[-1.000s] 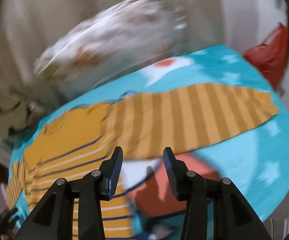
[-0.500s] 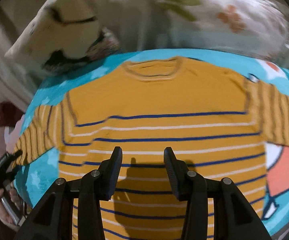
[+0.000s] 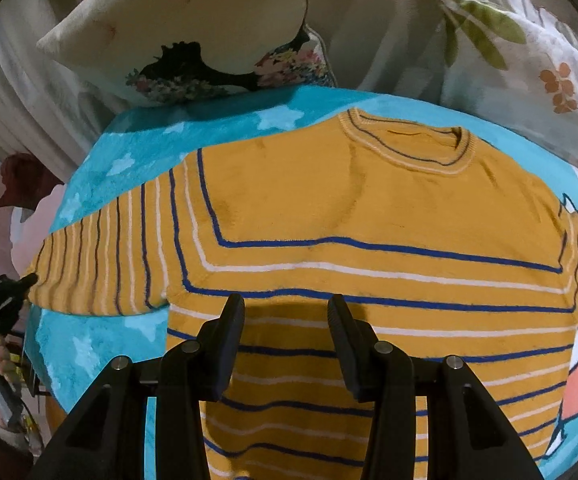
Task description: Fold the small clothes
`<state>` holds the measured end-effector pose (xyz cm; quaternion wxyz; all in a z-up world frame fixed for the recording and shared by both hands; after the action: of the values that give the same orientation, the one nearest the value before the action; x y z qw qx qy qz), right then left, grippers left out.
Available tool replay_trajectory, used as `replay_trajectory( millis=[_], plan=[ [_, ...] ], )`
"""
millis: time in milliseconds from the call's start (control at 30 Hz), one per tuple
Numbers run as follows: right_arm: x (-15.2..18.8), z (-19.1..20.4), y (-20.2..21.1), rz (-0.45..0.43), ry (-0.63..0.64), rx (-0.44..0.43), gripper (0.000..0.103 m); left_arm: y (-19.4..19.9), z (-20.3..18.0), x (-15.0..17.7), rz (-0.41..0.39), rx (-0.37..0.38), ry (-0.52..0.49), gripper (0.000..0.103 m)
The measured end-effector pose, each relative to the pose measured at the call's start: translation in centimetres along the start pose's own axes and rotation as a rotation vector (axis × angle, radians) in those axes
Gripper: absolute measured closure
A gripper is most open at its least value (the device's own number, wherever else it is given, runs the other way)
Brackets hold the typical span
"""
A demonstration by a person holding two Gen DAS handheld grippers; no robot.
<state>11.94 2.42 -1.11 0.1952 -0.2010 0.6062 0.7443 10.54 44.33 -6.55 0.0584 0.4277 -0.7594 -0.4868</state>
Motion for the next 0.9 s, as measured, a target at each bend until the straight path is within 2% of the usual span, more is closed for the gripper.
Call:
replay_trajectory(
  millis=[133, 333, 467, 533, 667, 900],
  plan=[
    [0.0, 0.5, -0.8, 0.017, -0.002, -0.002, 0.056, 0.2, -0.3, -0.3, -0.013, -0.012, 0.000, 0.095],
    [0.5, 0.1, -1.1, 0.022, -0.018, -0.014, 0.056, 1.5, -2.9, -0.2, -0.051, -0.053, -0.103, 0.095],
    [1.3, -2.2, -0.9, 0.019, -0.062, -0.025, 0.056, 3.1, -6.6, 0.4, -0.086, -0.036, -0.166, 0.095],
    [1.6, -3.9, -0.6, 0.015, -0.086, -0.031, 0.056, 4.0, -9.7, 1.4, -0.111, -0.032, -0.231, 0.095],
    [1.9, -8.1, 0.8, -0.014, -0.121, -0.051, 0.056, 4.5, -16.1, 4.8, -0.121, -0.001, -0.335, 0.095],
    [3.2, -17.0, 3.4, -0.045, -0.206, -0.079, 0.056, 1.2, -29.5, 15.2, -0.017, 0.101, -0.560, 0.095]
  ],
)
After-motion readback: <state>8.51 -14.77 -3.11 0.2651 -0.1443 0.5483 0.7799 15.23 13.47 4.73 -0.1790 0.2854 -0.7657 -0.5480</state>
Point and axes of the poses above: each gripper's, at about its wrist camera, not at the fingertips, and y roughly against the way its jaws point, z to its left, x to its underside, the point moved 6 cm from there along -y, roughly the way its jaws point, and after that the axes turned 5 degrees about -y, right-handed, at the moved point
